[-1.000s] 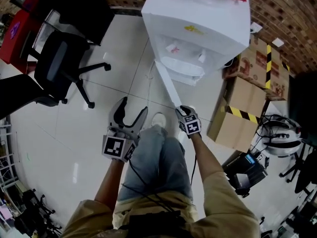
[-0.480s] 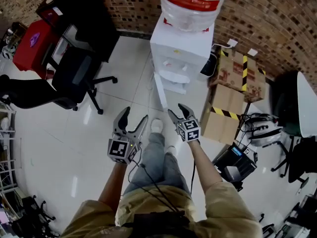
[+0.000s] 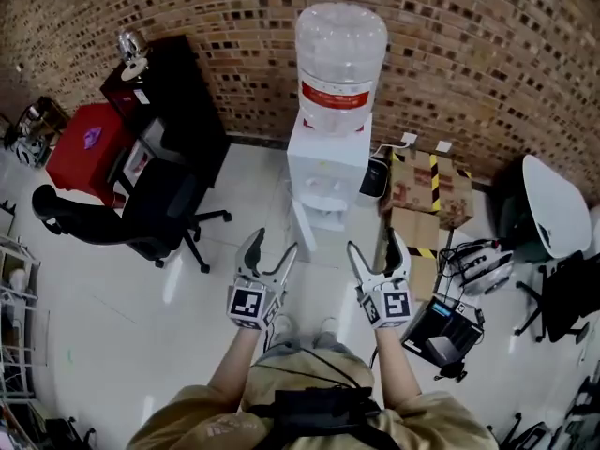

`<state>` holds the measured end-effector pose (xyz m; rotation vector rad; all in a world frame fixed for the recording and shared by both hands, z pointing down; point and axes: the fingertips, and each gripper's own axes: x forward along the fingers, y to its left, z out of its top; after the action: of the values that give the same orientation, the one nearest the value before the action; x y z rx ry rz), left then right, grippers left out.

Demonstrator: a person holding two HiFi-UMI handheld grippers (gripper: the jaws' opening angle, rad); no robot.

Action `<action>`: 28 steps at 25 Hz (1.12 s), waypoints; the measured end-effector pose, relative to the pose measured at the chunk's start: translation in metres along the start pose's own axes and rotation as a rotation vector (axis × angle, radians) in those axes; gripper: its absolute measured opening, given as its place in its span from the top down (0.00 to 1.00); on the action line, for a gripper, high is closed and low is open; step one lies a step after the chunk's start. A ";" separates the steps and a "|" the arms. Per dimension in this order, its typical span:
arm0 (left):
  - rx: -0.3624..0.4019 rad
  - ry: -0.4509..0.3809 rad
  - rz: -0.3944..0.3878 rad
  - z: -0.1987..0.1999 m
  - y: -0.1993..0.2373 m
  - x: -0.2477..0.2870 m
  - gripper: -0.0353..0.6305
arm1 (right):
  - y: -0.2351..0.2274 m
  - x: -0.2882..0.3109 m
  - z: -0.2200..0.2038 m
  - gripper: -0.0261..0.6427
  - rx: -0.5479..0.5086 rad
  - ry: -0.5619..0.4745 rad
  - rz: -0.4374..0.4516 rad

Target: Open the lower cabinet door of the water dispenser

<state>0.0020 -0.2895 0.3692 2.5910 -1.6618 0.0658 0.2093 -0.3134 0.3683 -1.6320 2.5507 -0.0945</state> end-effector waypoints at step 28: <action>0.100 -0.059 -0.104 0.033 0.022 0.007 0.48 | 0.035 0.010 0.026 0.39 -0.018 -0.007 -0.104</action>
<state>-0.0155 -0.3074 0.3375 2.7744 -1.5779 0.0703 0.1774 -0.3074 0.3384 -1.7679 2.4682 -0.0740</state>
